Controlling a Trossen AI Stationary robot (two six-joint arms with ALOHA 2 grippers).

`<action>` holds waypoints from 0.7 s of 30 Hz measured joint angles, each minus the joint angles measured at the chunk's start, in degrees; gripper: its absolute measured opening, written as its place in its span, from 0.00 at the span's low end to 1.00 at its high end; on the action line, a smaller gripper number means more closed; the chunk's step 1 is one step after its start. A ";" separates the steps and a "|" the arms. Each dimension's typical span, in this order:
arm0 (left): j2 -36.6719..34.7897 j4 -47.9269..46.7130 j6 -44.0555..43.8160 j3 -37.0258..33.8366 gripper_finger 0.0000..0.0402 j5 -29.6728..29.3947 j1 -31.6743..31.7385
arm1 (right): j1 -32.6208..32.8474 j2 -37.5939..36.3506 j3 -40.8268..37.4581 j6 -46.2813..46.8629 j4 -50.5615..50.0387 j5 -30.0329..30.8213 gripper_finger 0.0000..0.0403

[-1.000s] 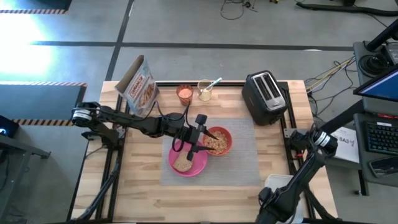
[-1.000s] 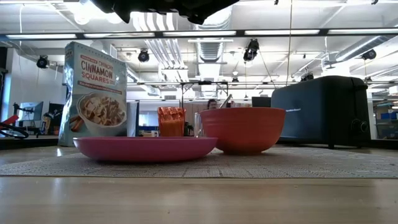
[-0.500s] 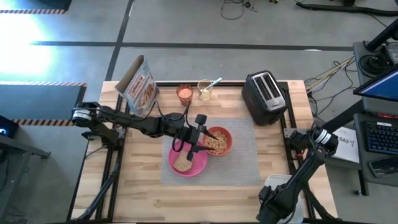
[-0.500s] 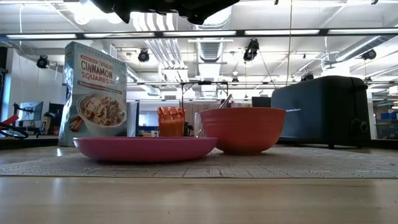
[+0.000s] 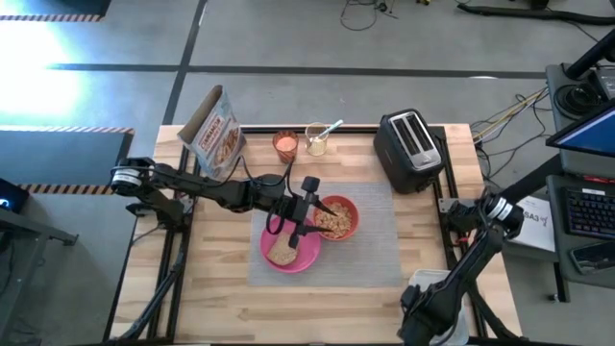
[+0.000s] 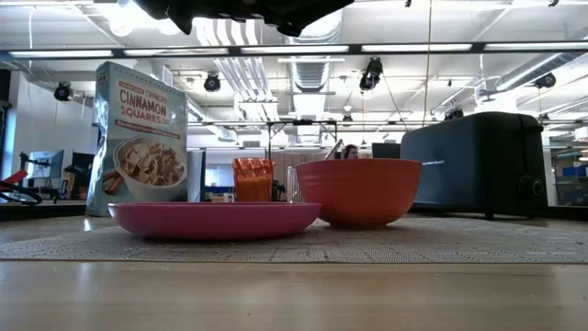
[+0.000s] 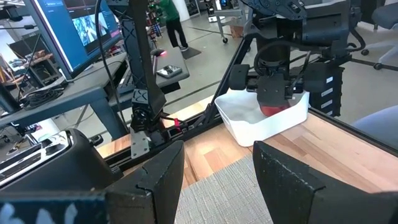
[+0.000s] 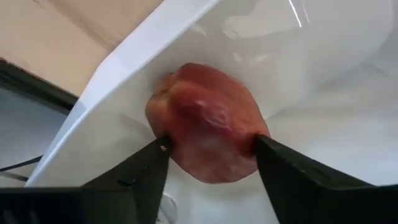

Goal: Arrange a breakfast setting
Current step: Put the apple on the gray table mat to the bottom of the orange bowl

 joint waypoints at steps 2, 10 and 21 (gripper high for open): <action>0.00 -0.01 0.00 0.00 0.44 0.00 0.00 | 0.00 0.02 -0.54 -0.44 0.04 0.05 0.47; 0.00 -0.02 0.00 0.00 0.44 -0.02 0.02 | 0.00 0.05 -1.82 -0.72 0.31 0.21 0.22; 0.00 -0.06 0.00 0.00 0.44 -0.02 0.11 | 0.00 0.11 -2.26 1.58 0.65 0.31 0.30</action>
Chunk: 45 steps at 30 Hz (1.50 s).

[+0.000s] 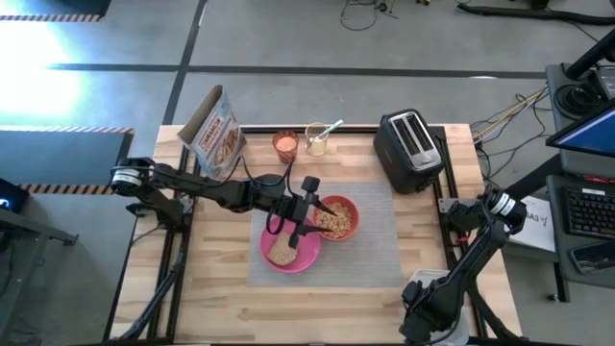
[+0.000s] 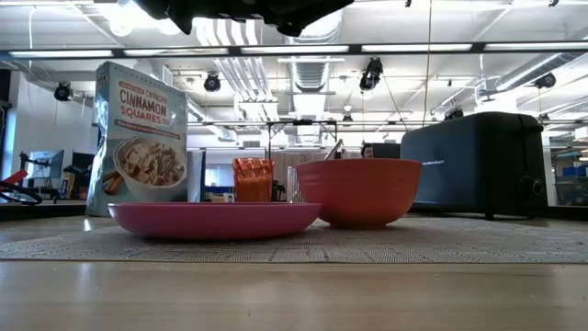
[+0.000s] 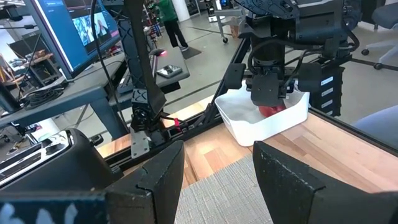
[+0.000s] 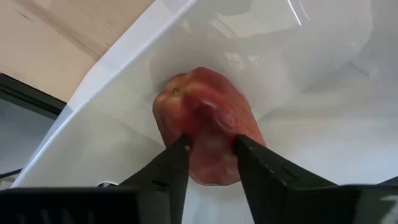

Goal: Arrange a breakfast setting
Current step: Put the apple on the gray table mat to the bottom of the orange bowl

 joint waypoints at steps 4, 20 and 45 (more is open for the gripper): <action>0.00 -0.07 0.00 0.00 0.44 0.00 0.02 | 0.00 0.00 -0.09 -0.39 0.16 -0.04 0.35; -0.09 -0.61 0.07 -0.02 0.44 -0.17 0.06 | 0.11 0.07 -1.33 -6.88 0.30 0.20 0.54; -0.04 -0.64 0.02 -0.04 0.44 -0.94 0.22 | 0.75 -6.44 2.49 -3.91 -3.52 2.69 0.54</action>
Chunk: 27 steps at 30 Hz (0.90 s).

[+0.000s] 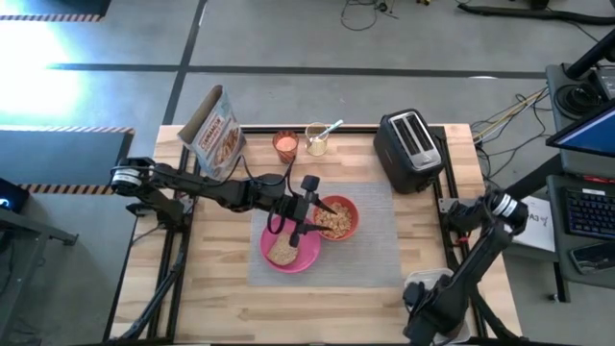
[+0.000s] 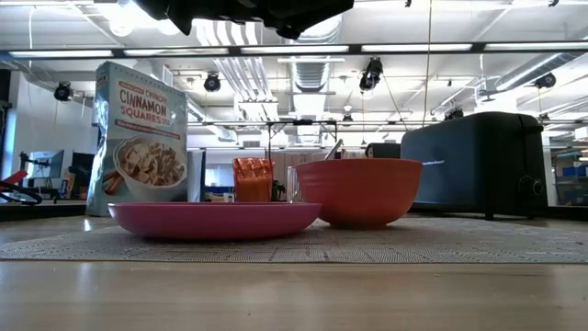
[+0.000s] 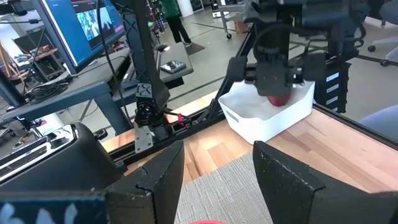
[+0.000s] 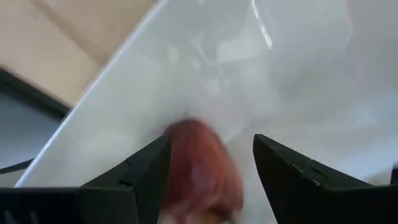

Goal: Arrange a breakfast setting
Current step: Put the apple on the gray table mat to the bottom of the orange bowl

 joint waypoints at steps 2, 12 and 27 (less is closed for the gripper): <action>0.00 0.00 0.00 0.00 0.44 0.00 0.00 | 0.51 -1.27 0.20 2.81 0.46 -1.49 0.54; 0.04 -0.15 0.00 0.00 0.44 0.04 0.00 | 2.99 -2.89 0.07 12.44 3.42 -7.93 0.54; 0.04 -0.19 0.00 0.00 0.44 0.04 0.00 | 4.17 -2.81 -2.97 13.24 6.72 -9.03 0.54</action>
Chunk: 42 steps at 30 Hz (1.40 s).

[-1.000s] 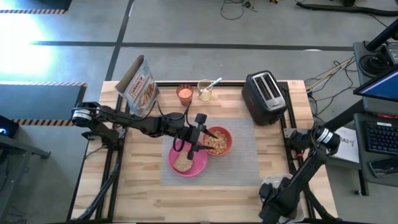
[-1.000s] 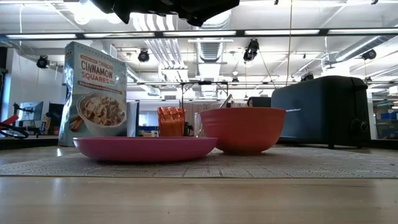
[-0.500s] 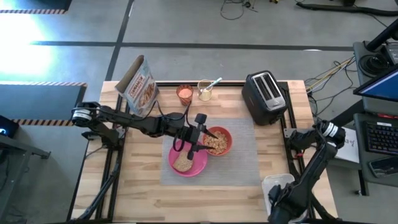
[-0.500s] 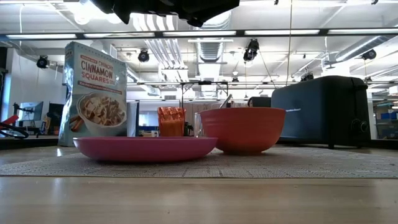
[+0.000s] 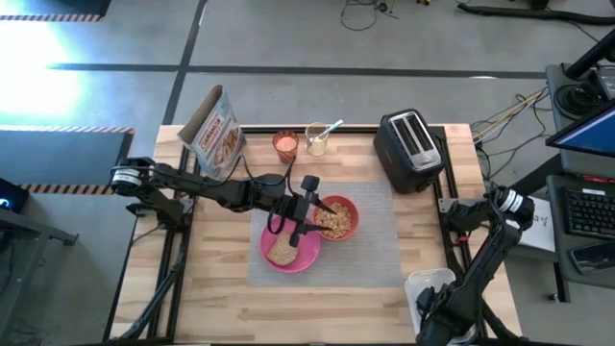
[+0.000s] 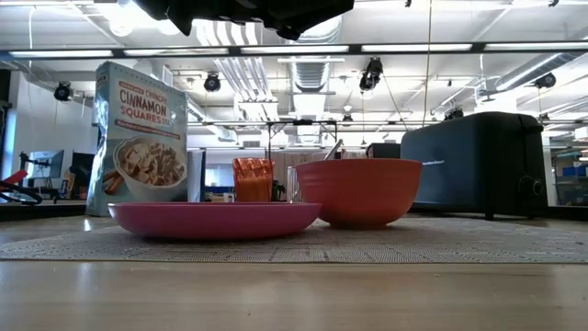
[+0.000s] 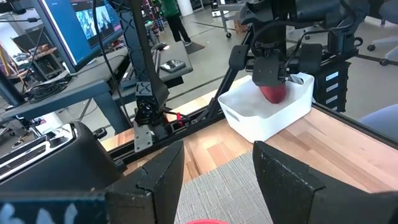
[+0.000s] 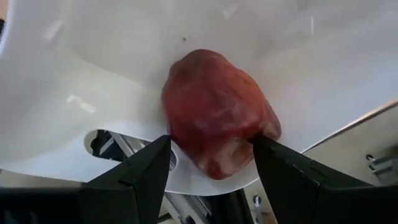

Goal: Arrange a breakfast setting
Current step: Put the apple on the gray table mat to the bottom of the orange bowl

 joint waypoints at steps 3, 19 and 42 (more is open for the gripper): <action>0.00 0.02 -0.01 0.00 0.44 0.00 0.00 | -0.02 0.00 0.43 1.08 0.03 0.13 0.54; 0.00 0.00 -0.02 0.02 0.44 0.00 0.00 | -0.15 -0.02 0.76 8.42 -0.94 -7.86 0.54; 0.00 0.00 -0.02 0.02 0.44 -0.87 0.00 | -0.55 -0.02 0.79 18.27 -1.71 -6.14 0.54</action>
